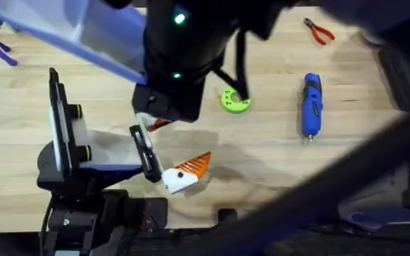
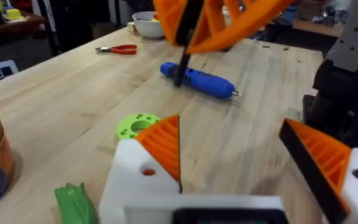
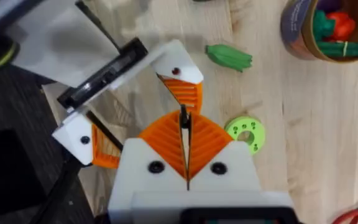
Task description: Pick up the gripper from the table and insert it into the empty holder that is missing its gripper. Then pick up a screw, insert it into the mounting hole, and use the screwdriver to tighten it. Finally, clean up the table by picking up the vegetable and placing it into the bucket.
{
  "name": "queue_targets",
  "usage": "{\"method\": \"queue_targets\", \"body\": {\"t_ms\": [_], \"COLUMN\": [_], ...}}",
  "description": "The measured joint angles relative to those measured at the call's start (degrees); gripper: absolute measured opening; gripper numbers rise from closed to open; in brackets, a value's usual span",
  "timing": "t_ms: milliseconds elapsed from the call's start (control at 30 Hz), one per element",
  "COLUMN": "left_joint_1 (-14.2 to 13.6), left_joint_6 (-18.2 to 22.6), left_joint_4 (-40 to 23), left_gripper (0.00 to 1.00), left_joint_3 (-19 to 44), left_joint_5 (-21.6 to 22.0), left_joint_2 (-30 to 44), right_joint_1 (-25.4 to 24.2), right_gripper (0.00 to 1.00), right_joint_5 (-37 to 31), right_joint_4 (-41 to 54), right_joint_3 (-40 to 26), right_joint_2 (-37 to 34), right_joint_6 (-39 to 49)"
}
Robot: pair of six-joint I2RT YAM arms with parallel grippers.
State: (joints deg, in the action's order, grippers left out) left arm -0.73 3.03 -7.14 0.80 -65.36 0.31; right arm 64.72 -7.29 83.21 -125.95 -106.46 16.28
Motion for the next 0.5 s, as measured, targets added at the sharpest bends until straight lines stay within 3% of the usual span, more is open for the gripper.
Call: {"method": "queue_targets", "body": {"t_ms": [500], "left_joint_1": [0.0], "left_joint_6": [0.0], "left_joint_4": [0.0], "left_gripper": [0.986], "left_joint_3": [0.0], "left_joint_5": [0.0], "left_joint_2": [-0.02], "right_joint_1": [0.97], "right_gripper": [0.006], "right_joint_5": [0.01], "right_joint_4": [-2.35], "right_joint_3": [0.0], "right_joint_2": [-2.47], "right_joint_6": [2.17]}}
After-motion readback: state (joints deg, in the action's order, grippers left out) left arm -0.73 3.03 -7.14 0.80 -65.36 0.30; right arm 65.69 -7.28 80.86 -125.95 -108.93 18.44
